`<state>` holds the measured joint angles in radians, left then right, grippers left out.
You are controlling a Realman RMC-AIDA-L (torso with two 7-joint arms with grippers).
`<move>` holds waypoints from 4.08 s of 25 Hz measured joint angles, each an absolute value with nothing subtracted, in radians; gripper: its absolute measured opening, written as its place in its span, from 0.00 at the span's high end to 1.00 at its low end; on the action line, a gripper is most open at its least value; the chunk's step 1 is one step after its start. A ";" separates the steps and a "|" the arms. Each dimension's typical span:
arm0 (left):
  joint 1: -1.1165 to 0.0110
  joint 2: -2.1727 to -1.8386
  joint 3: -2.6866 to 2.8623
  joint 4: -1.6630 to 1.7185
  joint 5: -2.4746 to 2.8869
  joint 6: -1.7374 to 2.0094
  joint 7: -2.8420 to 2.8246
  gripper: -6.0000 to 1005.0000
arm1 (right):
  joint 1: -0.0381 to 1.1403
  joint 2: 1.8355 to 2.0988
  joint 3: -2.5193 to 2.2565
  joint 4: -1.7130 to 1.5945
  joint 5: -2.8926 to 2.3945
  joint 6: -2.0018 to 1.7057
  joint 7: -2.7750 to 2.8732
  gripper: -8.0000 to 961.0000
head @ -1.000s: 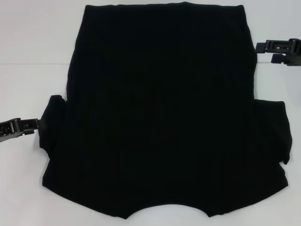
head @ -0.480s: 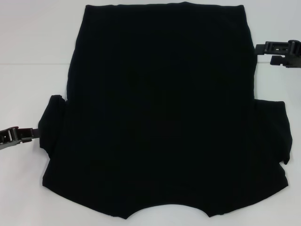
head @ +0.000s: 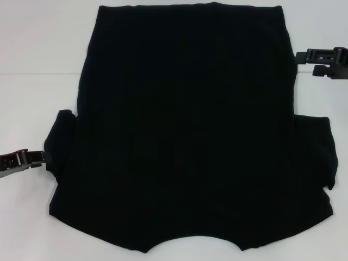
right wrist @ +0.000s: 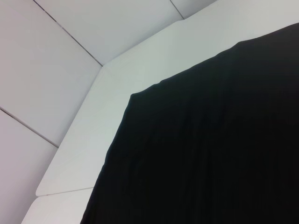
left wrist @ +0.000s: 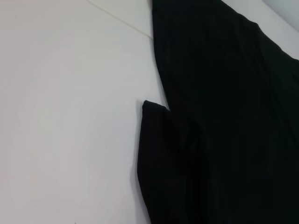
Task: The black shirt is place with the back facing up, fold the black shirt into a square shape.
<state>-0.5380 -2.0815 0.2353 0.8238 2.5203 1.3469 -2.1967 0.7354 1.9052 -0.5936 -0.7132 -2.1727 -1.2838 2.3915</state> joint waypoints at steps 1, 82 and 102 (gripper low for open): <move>-0.538 -2.082 0.237 0.823 2.523 1.342 -2.198 0.65 | 0.735 1.905 -0.594 -0.713 -2.173 -1.284 2.392 0.11; -0.687 -2.067 0.496 0.955 2.585 1.485 -2.431 0.97 | 0.721 1.898 -0.572 -0.713 -2.177 -1.298 2.398 0.11; -0.740 -2.096 0.679 0.918 2.575 1.540 -2.414 0.84 | 0.713 1.895 -0.571 -0.713 -2.177 -1.295 2.398 0.11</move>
